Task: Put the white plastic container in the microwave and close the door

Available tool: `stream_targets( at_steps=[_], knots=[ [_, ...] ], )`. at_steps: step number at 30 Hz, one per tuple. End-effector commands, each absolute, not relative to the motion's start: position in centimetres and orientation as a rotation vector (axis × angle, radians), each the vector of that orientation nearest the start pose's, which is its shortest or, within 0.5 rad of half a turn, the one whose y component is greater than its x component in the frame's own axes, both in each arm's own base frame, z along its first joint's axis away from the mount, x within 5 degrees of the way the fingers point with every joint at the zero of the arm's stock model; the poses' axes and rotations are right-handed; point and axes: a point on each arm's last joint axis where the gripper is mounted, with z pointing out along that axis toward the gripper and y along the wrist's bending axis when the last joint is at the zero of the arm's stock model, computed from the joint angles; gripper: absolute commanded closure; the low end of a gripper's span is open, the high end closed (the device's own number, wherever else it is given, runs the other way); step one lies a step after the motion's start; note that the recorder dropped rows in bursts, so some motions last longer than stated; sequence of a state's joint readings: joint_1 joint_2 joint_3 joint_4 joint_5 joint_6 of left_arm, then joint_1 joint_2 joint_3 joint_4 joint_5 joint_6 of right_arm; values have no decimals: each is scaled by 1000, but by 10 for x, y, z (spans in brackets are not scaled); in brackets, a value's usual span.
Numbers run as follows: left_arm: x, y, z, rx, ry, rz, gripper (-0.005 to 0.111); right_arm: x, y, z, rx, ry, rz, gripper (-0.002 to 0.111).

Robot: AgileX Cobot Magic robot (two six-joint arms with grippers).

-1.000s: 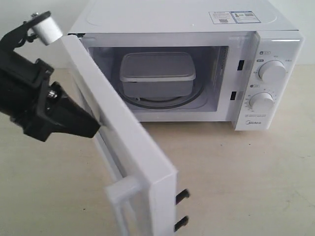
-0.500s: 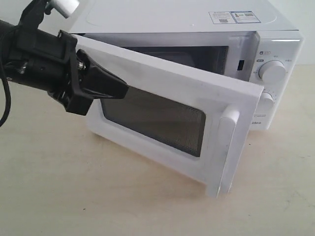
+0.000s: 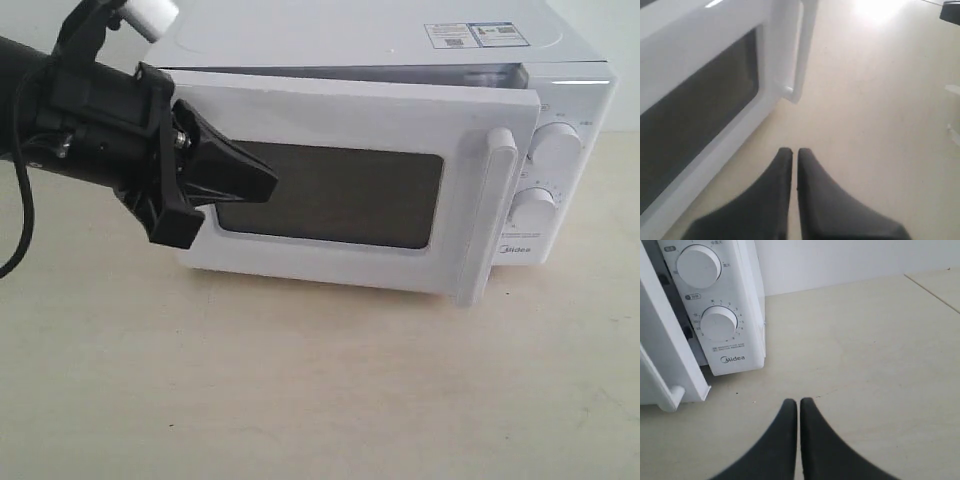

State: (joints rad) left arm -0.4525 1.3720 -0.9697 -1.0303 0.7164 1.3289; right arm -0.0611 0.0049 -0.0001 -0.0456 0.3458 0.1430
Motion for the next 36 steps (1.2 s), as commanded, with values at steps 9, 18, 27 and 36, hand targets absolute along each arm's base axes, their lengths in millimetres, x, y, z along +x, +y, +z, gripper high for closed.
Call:
stream_targets(
  at_steps=[9, 18, 27, 36],
  knots=[
    [239, -185, 305, 1016, 1871, -686, 102, 53, -5, 182, 167, 1819, 7, 108],
    [244, -192, 288, 1018, 1940, -753, 102, 53, -5, 182, 167, 1817, 7, 108],
    [243, -192, 290, 1031, 1922, -747, 102, 53, -5, 182, 167, 1817, 7, 108],
    [231, -182, 323, 926, 1825, -762, 102, 53, -5, 182, 167, 1817, 7, 108]
  ],
)
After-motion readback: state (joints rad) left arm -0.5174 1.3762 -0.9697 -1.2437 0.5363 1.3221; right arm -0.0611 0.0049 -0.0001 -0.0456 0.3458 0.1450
